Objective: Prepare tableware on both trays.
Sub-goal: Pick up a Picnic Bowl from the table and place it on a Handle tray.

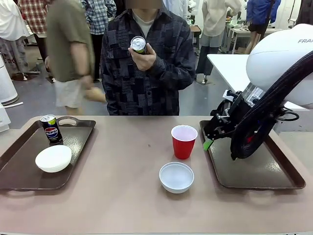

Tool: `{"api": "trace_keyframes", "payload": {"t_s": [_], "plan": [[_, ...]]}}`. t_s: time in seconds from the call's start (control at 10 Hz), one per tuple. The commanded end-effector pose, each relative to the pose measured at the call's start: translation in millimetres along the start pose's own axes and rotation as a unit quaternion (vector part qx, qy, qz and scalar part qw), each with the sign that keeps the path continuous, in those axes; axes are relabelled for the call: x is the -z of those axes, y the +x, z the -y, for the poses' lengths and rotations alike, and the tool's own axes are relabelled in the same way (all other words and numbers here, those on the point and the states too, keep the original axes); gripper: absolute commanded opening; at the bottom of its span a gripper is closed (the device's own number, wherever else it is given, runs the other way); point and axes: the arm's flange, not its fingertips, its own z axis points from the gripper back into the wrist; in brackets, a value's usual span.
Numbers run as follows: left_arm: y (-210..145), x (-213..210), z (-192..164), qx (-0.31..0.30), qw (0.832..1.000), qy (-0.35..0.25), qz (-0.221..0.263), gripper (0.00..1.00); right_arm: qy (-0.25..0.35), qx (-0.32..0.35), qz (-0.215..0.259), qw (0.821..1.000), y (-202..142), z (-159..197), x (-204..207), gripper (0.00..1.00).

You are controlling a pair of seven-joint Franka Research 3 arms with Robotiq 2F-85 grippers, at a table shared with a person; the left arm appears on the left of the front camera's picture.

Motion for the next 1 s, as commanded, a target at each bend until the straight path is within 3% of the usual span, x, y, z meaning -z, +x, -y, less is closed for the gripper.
{"api": "trace_keyframes", "payload": {"t_s": [0.0,0.1,0.4,0.8,0.9], "plan": [[-0.8,5.6,1.8,0.046,0.999,0.011,0.000,0.82,-0.003,0.002,0.003,1.000,-3.6,3.1,-7.4,1.00],[0.0,0.0,0.0,0.000,1.000,0.000,0.000,0.82,0.000,0.000,0.000,1.000,0.0,0.0,0.0,1.00],[0.0,0.0,0.0,0.000,1.000,0.000,0.000,0.82,-0.058,-0.016,0.021,0.998,-7.1,-11.0,14.8,1.00],[0.0,0.0,0.0,0.000,1.000,0.000,0.000,0.82,-0.095,-0.025,0.032,0.995,22.7,-31.1,55.4,1.00],[0.0,0.0,0.0,0.000,1.000,0.000,0.000,0.82,-0.104,-0.046,0.055,0.992,29.5,-34.2,64.3,1.00]]}}
